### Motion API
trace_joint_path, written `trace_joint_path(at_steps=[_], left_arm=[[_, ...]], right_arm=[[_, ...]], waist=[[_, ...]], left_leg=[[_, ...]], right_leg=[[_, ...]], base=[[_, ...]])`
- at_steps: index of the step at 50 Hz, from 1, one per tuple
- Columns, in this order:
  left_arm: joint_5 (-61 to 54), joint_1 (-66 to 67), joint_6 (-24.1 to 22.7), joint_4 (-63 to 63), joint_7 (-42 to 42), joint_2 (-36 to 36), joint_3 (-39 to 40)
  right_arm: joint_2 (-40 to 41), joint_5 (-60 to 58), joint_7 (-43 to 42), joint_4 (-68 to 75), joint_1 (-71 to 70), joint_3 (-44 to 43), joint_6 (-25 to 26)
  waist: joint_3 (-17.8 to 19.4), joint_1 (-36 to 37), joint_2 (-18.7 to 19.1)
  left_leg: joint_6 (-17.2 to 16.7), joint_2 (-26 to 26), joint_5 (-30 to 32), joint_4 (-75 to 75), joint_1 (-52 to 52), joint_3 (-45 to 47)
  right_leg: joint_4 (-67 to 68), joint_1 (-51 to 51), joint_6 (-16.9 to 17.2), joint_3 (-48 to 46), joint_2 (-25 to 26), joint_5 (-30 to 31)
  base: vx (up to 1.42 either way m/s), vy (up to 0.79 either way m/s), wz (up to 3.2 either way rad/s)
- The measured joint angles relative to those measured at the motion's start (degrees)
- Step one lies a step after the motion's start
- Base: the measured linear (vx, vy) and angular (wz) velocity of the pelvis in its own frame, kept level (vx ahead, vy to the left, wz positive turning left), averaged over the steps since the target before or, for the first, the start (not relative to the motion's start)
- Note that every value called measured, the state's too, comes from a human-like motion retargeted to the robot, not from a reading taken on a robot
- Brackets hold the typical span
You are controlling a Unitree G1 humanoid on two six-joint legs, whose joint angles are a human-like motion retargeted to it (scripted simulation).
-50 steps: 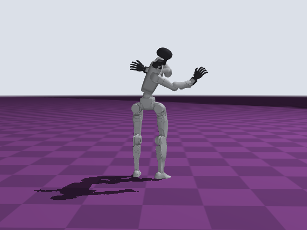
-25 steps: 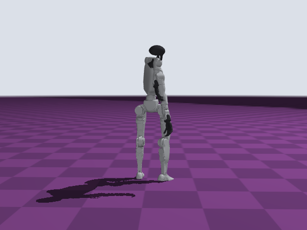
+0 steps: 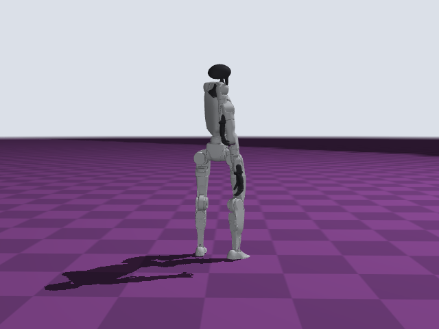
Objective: Upper body actions
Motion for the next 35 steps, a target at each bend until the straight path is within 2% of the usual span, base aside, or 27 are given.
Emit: trace_joint_path(at_steps=[2,5,7,10,13,20,25,35], left_arm=[[0.78,0.0,0.22,0.63,-1.25,0.0,0.0],[1.9,0.0,1.58,3.17,-4.72,0.0,0.0],[4.39,0.0,3.09,3.25,-2.97,0.0,0.0],[7.08,0.0,3.72,2.03,0.17,0.0,0.0],[8.94,0.0,3.91,1.83,-0.42,0.0,0.0],[8.55,0.0,4.4,0.18,-3.43,0.0,0.0],[6.86,0.0,4.3,0.06,-3.72,0.0,0.0],[9.9,0.0,4.37,0.17,-3.2,0.0,0.0]], right_arm=[[0.97,-0.27,1.07,1.13,2.14,0.06,0.03],[1.19,-1.54,1.81,2.62,5.89,1.43,0.52],[1.51,-3.94,1.96,2.73,7.59,3.58,1.0],[1.32,-10.08,1.56,2.0,7.63,6.43,2.89],[1.72,-12.77,2.05,1.01,6.63,7.16,2.99],[2.17,-8.66,2.05,1.06,2.87,2.93,2.86],[1.9,-3.74,2.45,3.24,2.55,0.35,3.62],[0.39,-8.11,3.33,4.43,4.63,4.14,2.87]], waist=[[-1.23,0.81,-0.11],[-5.09,3.14,-0.52],[-5.66,4.43,-0.34],[-5.56,5.24,-0.26],[-5.46,3.76,-0.03],[-4.36,2.75,-0.03],[-5.13,3.51,-0.17],[-5.56,2.84,-0.3]], left_leg=[[-0.43,0.28,-0.15,0.15,0.05,-0.17],[-2.79,0.52,-1.18,0.41,1.0,-0.01],[-2.59,0.53,-1.24,0.28,1.14,1.46],[-2.6,0.96,-0.55,0.42,0.95,3.31],[-1.51,0.35,-0.72,0.25,1.03,2.82],[-0.58,-0.14,-0.65,-0.03,0.51,1.95],[-1.02,0.08,-0.77,0.07,0.33,1.61],[-1.19,0.07,-0.67,0.31,0.41,1.58]], right_leg=[[-0.26,0.15,0.0,-0.22,-0.11,0.11],[-0.76,0.6,-0.41,-0.14,-1.21,-0.45],[-0.34,0.58,0.05,1.38,-1.3,-1.03],[0.17,-0.02,-0.02,3.32,-1.29,-0.77],[0.41,-0.46,-0.3,2.71,-0.69,-0.38],[-0.25,-0.29,-0.62,1.49,0.13,-0.17],[-0.77,-0.27,-0.72,1.11,0.1,0.05],[-0.92,0.08,-0.93,1.02,0.11,0.07]], base=[[0.0,0.0,0.0],[0.01,0.0,-0.12],[0.02,0.0,-0.54],[0.03,0.01,-0.5],[0.02,0.02,0.1],[0.0,0.0,0.07],[0.0,0.0,0.0],[0.0,0.0,0.0]])
